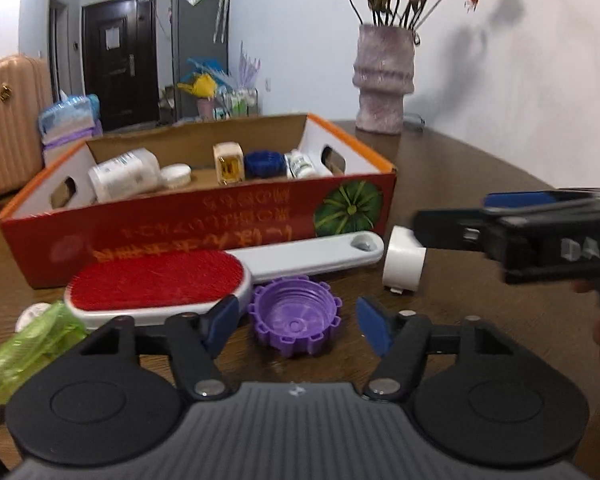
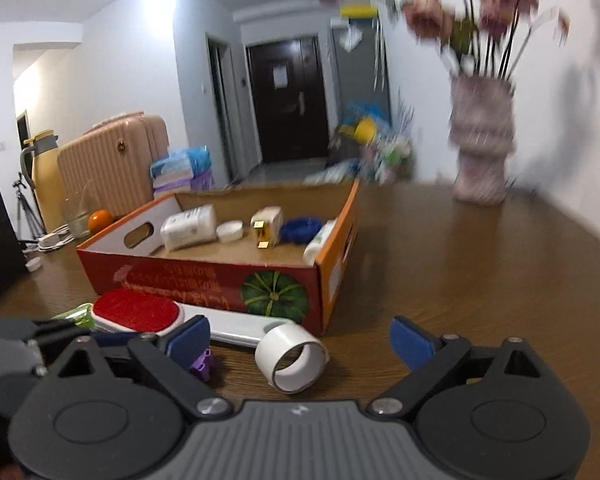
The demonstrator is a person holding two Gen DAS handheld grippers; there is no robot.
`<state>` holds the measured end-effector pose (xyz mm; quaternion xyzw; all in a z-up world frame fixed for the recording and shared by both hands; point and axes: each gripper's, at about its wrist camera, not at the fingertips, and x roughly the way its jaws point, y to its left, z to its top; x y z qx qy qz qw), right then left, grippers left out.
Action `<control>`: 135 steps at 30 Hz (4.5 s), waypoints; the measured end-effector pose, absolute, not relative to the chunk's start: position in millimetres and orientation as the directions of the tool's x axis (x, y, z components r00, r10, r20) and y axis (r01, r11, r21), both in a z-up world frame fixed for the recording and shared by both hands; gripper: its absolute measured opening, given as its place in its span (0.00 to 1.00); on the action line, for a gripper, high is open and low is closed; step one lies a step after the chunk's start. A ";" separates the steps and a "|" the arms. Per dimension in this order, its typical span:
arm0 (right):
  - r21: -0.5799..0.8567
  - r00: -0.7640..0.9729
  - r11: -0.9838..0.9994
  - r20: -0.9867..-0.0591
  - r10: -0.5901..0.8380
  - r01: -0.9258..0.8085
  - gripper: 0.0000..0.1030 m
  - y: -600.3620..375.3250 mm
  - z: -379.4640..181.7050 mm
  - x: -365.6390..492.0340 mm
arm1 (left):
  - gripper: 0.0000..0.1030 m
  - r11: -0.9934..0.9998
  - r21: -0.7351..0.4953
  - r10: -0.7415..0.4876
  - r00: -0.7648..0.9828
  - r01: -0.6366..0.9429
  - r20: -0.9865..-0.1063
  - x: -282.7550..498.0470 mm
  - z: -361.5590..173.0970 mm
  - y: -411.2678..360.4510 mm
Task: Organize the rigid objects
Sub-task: 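Grasp the purple cap with left gripper while right gripper grasps the white tape roll, then carry the purple cap and tape roll over the box and release them, then withdraw both grippers from the box back over the table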
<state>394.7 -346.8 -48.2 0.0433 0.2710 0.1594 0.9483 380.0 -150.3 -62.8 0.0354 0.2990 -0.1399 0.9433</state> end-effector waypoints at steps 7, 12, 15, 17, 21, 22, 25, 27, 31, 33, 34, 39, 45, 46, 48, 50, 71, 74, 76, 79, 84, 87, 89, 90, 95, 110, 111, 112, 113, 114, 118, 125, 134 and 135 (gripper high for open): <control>0.284 0.725 0.923 -0.574 0.381 -0.260 0.61 -347.9 -81.1 424.6 | 0.54 0.962 -0.049 -0.245 0.764 0.269 -0.597 391.1 -70.6 -154.4; 0.298 0.726 0.926 -0.581 0.368 -0.231 0.46 -347.5 -87.4 423.3 | 0.54 0.960 -0.041 -0.246 0.771 0.275 -0.587 387.8 -68.2 -154.0; 0.261 0.742 0.941 -0.582 0.331 -0.215 0.45 -340.4 -79.9 413.5 | 0.54 0.959 -0.027 -0.247 0.786 0.282 -0.567 377.4 -59.7 -151.9; 0.231 0.762 0.949 -0.567 0.311 -0.216 0.45 -336.1 -68.9 400.0 | 0.54 0.959 -0.029 -0.251 0.804 0.280 -0.538 365.3 -49.4 -146.0; 0.142 0.817 0.964 -0.512 0.265 -0.224 0.45 -320.6 -39.1 360.2 | 0.54 0.964 -0.011 -0.241 0.855 0.265 -0.459 328.0 -23.8 -122.5; 0.111 0.834 0.968 -0.492 0.249 -0.223 0.45 -316.3 -31.6 348.9 | 0.54 0.966 -0.001 -0.232 0.868 0.258 -0.439 317.3 -17.6 -115.0; 0.005 0.894 0.977 -0.402 0.196 -0.211 0.45 -297.9 -9.0 303.8 | 0.54 0.972 0.033 -0.204 0.904 0.233 -0.374 286.3 0.5 -93.7; -0.037 0.921 0.978 -0.344 0.181 -0.206 0.45 -286.3 2.5 275.4 | 0.54 0.977 0.055 -0.180 0.929 0.208 -0.323 262.3 13.0 -77.6; -0.092 0.955 0.976 -0.241 0.171 -0.198 0.45 -257.5 19.7 218.4 | 0.54 0.982 0.092 -0.139 0.965 0.162 -0.221 212.5 33.8 -46.7; -0.099 0.962 0.975 -0.208 0.176 -0.200 0.45 -244.4 23.6 195.7 | 0.54 0.985 0.094 -0.127 0.974 0.147 -0.187 191.1 40.4 -34.4; -0.100 0.966 0.975 -0.189 0.178 -0.200 0.45 -237.3 24.8 183.8 | 0.54 0.987 0.088 -0.120 0.977 0.137 -0.173 180.0 42.7 -27.2; -0.077 0.978 0.978 -0.094 0.185 -0.192 0.46 -212.9 23.4 136.8 | 0.54 0.995 0.055 -0.083 0.994 0.087 -0.073 125.9 43.3 1.1; -0.009 0.985 0.988 -0.085 0.151 -0.152 0.46 -202.7 9.3 96.4 | 0.54 0.997 0.042 -0.065 0.996 0.068 -0.062 89.7 32.9 18.2; -0.009 0.985 0.989 -0.088 0.145 -0.147 0.46 -202.0 7.0 91.2 | 0.54 0.997 0.040 -0.064 0.996 0.067 -0.062 84.0 31.5 20.2; -0.006 0.986 0.990 -0.094 0.137 -0.138 0.46 -201.4 2.9 81.8 | 0.54 0.997 0.038 -0.065 0.996 0.067 -0.063 76.0 28.1 25.1; 0.004 0.985 0.991 -0.104 0.136 -0.136 0.46 -202.4 -0.1 75.6 | 0.54 0.997 0.033 -0.069 0.995 0.071 -0.071 72.8 26.0 26.7; 0.035 0.984 0.996 -0.159 0.087 -0.082 0.46 -223.8 -26.3 122.5 | 0.54 0.998 0.003 -0.063 0.988 0.064 -0.141 125.1 10.9 19.7; 0.026 0.982 0.995 -0.156 0.104 -0.101 0.46 -225.9 -19.9 142.5 | 0.54 0.997 -0.007 -0.077 0.985 0.076 -0.154 148.3 16.5 19.2; 0.023 0.980 0.992 -0.156 0.126 -0.124 0.46 -227.7 -11.6 160.6 | 0.54 0.996 -0.016 -0.089 0.982 0.087 -0.166 168.8 22.7 19.2; 0.014 0.972 0.984 -0.153 0.177 -0.177 0.46 -230.7 5.6 195.3 | 0.54 0.993 -0.025 -0.121 0.974 0.119 -0.190 207.6 34.2 19.8; 0.006 0.946 0.964 -0.190 0.263 -0.266 0.46 -238.3 34.0 268.9 | 0.54 0.984 -0.015 -0.174 0.950 0.176 -0.259 287.9 54.7 18.5; 0.030 0.917 0.952 -0.261 0.302 -0.305 0.46 -242.6 49.0 328.4 | 0.54 0.979 -0.007 -0.198 0.933 0.206 -0.300 339.8 67.5 15.1; 0.043 0.896 0.950 -0.321 0.307 -0.310 0.46 -241.3 58.1 369.6 | 0.54 0.973 -0.022 -0.221 0.908 0.229 -0.355 383.4 72.5 10.9; 0.045 0.878 0.944 -0.355 0.320 -0.326 0.46 -238.8 61.4 393.0 | 0.54 0.970 -0.030 -0.233 0.892 0.240 -0.389 403.2 72.5 9.1; 0.051 0.773 0.931 -0.541 0.331 -0.362 0.46 -218.9 52.6 500.2 | 0.54 0.973 -0.096 -0.225 0.781 0.209 -0.583 506.7 49.6 9.4; -0.140 0.511 0.871 -0.848 0.139 -0.470 0.47 -144.6 -35.1 643.5 | 0.71 0.979 -0.048 -0.156 0.578 0.198 -0.801 615.5 -8.2 10.0; -0.142 0.512 0.867 -0.847 0.145 -0.479 0.47 -141.8 -35.4 643.5 | 0.73 0.980 -0.052 -0.157 0.574 0.194 -0.804 616.9 -7.8 9.0; -0.129 0.509 0.864 -0.845 0.161 -0.487 0.49 -140.1 -34.6 642.7 | 0.74 0.980 -0.054 -0.156 0.574 0.190 -0.804 617.1 -6.7 8.9; -0.119 0.509 0.863 -0.843 0.174 -0.492 0.51 -139.5 -33.0 641.4 | 0.76 0.981 -0.053 -0.153 0.575 0.188 -0.803 616.9 -4.5 9.4; -0.116 0.512 0.862 -0.840 0.180 -0.493 0.54 -138.9 -30.4 640.2 | 0.77 0.981 -0.053 -0.153 0.580 0.186 -0.800 615.5 -2.1 10.4; -0.110 0.531 0.866 -0.825 0.194 -0.487 0.57 -145.8 -9.2 630.3 | 0.78 0.982 -0.042 -0.145 0.595 0.183 -0.790 607.1 9.5 10.5; -0.117 0.590 0.893 -0.786 0.184 -0.434 0.64 -175.3 41.3 595.1 | 0.83 0.985 -0.026 -0.130 0.639 0.170 -0.758 576.0 47.2 16.1; -0.125 0.677 0.923 -0.716 0.170 -0.363 0.70 -212.0 105.2 515.3 | 0.86 0.982 -0.012 -0.147 0.715 0.190 -0.684 503.6 114.1 10.1; -0.123 0.689 0.927 -0.704 0.171 -0.355 0.70 -215.6 110.5 505.7 | 0.87 0.981 -0.008 -0.148 0.723 0.193 -0.675 494.1 120.5 8.8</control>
